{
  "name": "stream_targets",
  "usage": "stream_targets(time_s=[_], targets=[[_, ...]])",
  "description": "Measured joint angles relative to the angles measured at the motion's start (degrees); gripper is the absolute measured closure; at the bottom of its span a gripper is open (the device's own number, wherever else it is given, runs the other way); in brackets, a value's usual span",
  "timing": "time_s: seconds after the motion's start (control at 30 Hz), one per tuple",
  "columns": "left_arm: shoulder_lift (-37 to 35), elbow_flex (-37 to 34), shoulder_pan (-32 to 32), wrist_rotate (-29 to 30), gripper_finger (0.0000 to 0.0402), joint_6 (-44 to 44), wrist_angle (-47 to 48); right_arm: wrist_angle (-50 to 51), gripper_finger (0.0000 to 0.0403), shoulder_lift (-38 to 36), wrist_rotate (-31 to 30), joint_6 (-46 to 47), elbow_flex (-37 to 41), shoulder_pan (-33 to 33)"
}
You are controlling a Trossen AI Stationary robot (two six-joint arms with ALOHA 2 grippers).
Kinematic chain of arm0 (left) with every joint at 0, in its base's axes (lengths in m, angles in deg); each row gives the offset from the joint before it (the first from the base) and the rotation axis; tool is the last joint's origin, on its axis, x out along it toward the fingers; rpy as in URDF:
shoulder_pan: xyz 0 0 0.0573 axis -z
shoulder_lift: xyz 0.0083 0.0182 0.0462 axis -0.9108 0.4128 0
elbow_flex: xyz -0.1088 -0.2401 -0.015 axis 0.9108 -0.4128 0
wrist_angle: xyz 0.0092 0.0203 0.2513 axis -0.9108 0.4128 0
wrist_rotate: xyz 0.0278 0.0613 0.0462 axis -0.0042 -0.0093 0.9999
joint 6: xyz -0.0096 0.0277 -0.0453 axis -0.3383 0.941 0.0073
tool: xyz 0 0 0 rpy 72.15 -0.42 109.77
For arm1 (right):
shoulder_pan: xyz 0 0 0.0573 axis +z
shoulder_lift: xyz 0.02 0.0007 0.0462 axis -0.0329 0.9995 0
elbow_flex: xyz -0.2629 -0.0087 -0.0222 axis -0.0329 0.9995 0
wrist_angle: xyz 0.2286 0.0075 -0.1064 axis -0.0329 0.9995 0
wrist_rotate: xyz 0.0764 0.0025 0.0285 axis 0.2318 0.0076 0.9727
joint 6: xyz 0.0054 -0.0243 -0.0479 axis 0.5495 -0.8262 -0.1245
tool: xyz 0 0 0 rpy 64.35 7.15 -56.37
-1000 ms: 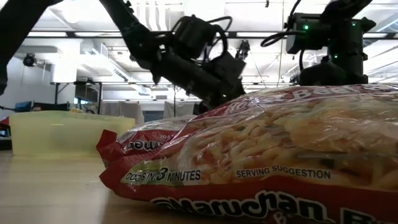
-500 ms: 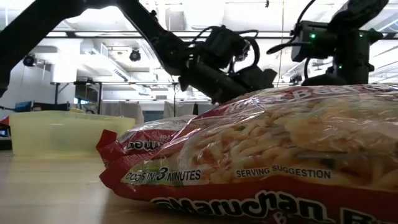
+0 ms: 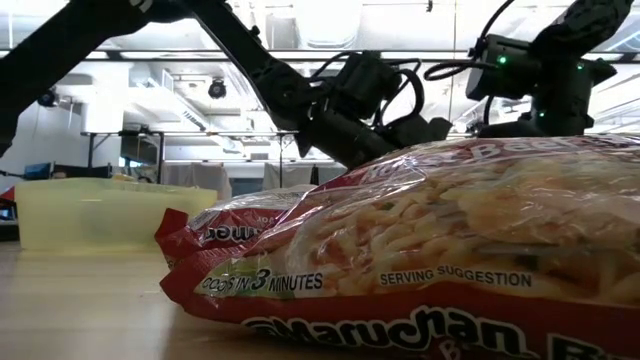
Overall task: Sort Maruchan noodles
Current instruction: Put the red noodle pack into the green bin
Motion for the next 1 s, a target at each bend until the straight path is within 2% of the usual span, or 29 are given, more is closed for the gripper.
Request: stream_targets(time_s=[0.5,0.77,1.0], targets=[[-0.12,-0.04,-0.13,-0.33,0.0355,0.14,-0.10,-0.89,0.0315,-0.08,0.22,-1.13,-0.10,0.02],[-1.86,0.28,-0.13,-1.69,0.0372,1.19,0.12,-0.79,0.0328,-0.88,0.28,-1.18,-0.81,0.00],[-2.11,4.78,-0.13,-4.25,0.0373,4.11,2.74,-0.47,0.0328,-2.84,0.22,-2.53,-3.51,0.02]])
